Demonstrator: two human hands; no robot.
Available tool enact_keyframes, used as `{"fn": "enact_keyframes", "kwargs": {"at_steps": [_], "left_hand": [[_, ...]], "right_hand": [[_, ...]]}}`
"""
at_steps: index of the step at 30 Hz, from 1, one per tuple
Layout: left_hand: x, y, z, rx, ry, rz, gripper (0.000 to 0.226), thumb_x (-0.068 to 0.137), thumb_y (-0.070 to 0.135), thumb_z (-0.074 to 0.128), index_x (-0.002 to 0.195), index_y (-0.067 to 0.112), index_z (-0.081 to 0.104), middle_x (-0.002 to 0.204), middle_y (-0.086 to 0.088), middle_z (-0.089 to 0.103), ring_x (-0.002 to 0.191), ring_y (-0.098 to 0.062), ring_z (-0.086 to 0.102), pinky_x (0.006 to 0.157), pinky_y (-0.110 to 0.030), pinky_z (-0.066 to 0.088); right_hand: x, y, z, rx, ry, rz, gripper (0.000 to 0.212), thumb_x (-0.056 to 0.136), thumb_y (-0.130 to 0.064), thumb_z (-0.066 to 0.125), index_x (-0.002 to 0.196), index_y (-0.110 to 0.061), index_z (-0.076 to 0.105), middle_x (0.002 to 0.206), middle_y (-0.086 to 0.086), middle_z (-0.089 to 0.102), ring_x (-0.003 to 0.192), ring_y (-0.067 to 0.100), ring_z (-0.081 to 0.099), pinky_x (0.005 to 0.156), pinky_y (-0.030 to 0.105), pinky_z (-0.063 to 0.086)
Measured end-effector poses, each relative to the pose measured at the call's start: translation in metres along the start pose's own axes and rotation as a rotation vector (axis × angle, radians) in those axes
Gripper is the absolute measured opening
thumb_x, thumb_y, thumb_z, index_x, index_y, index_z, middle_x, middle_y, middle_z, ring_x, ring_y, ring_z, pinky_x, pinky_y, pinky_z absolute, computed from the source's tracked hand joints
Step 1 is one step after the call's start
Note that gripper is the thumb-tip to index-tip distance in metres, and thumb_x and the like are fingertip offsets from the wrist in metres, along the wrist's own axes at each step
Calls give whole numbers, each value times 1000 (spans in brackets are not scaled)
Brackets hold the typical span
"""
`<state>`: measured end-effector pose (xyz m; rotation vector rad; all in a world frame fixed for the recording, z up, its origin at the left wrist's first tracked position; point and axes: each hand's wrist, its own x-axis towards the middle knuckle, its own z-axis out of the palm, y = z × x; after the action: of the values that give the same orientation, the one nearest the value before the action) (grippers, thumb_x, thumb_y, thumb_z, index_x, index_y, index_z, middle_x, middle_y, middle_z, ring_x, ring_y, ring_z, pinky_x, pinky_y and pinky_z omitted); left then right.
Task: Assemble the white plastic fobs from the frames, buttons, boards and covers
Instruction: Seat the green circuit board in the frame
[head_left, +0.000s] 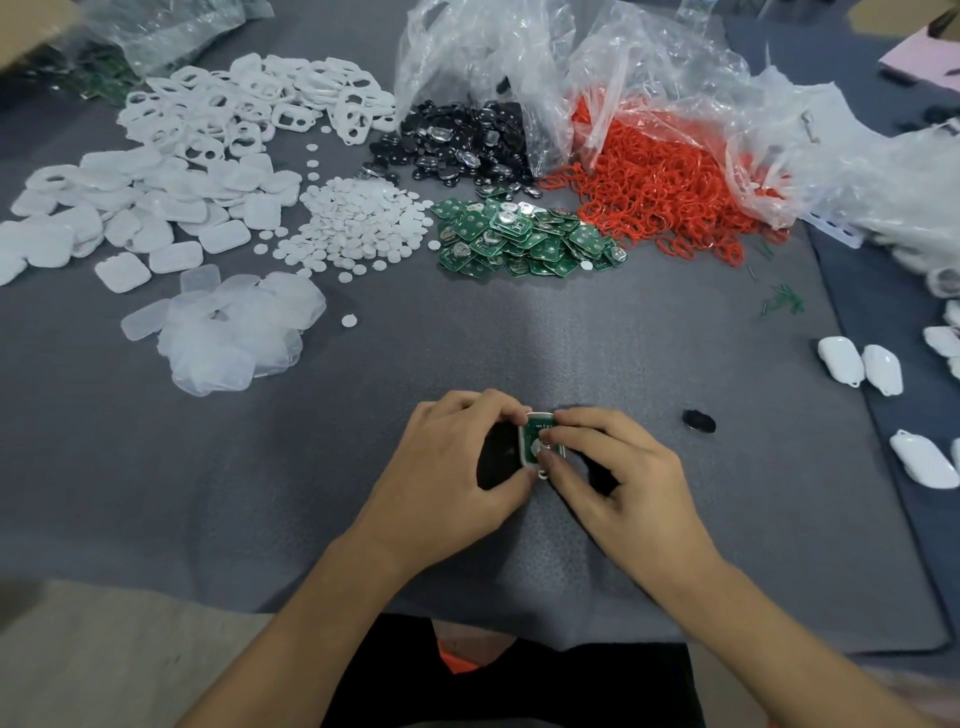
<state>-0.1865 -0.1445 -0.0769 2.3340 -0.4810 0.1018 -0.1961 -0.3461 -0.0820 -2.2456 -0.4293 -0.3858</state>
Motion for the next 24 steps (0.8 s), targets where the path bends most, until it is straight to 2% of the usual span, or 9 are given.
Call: {"fn": "enact_keyframes", "kwargs": {"at_steps": [13, 18, 24], "left_hand": [[0, -1, -1, 8, -19, -3, 39, 85, 51, 68, 118, 38, 53, 121, 25, 59, 122, 2, 49, 105, -24, 32], [0, -1, -1, 5, -18, -4, 42, 85, 49, 70, 122, 38, 53, 119, 26, 58, 121, 3, 49, 104, -20, 29], [0, 0, -2, 8, -15, 1, 42, 85, 49, 69, 123, 38, 53, 119, 27, 58, 120, 3, 49, 104, -20, 29]], "right_hand": [[-1, 0, 1, -29, -22, -24, 17, 90, -14, 75, 107, -13, 75, 117, -7, 65, 112, 7, 63, 97, 28, 51], [0, -1, 0, -43, -45, -27, 24, 91, -14, 73, 115, -14, 71, 118, -7, 64, 115, 7, 61, 99, 28, 49], [-1, 2, 1, -37, -36, -47, 18, 90, -15, 74, 108, -14, 73, 118, -7, 63, 114, 8, 62, 99, 25, 48]]}}
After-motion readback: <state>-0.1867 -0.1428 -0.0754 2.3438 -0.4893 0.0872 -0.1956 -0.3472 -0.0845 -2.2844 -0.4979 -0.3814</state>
